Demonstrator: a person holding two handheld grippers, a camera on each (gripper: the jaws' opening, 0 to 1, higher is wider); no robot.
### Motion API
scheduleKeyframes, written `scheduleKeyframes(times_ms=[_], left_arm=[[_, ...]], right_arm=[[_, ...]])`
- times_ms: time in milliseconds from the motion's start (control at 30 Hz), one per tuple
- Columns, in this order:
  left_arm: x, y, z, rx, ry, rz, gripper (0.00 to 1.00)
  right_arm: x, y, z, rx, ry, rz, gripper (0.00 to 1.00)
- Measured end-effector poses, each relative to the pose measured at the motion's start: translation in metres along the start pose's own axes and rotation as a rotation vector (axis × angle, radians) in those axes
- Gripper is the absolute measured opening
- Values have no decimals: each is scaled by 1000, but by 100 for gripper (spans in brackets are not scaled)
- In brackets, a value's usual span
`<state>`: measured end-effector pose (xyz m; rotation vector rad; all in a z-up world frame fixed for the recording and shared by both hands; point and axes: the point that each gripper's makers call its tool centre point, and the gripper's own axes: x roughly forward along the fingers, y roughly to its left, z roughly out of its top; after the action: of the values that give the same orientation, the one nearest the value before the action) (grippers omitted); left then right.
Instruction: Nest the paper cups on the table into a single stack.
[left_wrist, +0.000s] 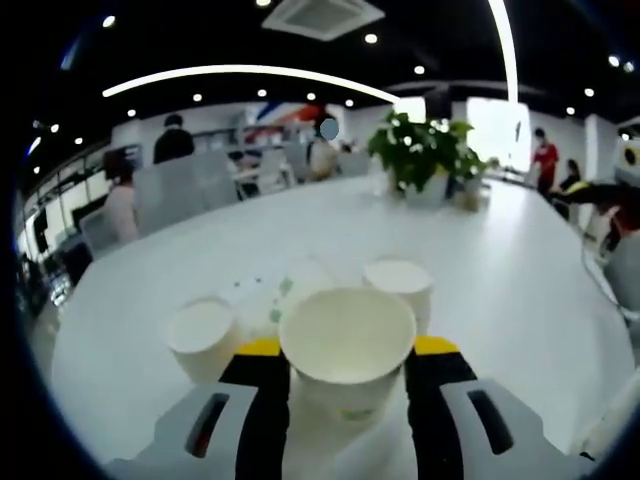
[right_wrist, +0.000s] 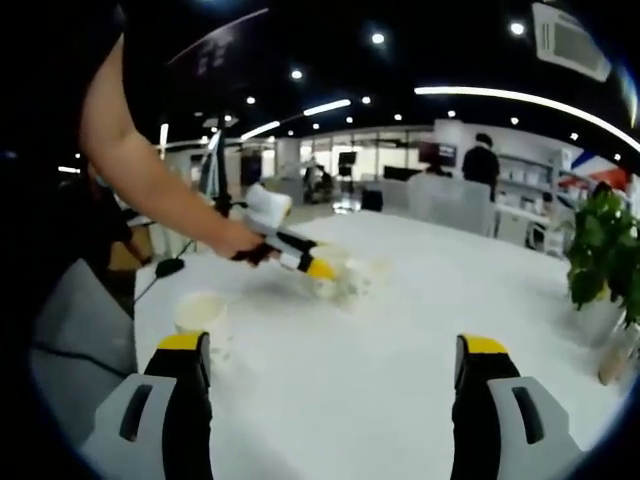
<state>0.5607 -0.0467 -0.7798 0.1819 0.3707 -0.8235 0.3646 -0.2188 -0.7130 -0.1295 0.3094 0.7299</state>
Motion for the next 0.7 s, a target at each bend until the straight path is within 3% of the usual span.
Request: scheduleKeyframes(times_ms=[700], left_arm=[[-12, 12, 23, -24, -42, 6, 43]], right_arm=[[1, 1, 1, 11, 1, 1, 100]])
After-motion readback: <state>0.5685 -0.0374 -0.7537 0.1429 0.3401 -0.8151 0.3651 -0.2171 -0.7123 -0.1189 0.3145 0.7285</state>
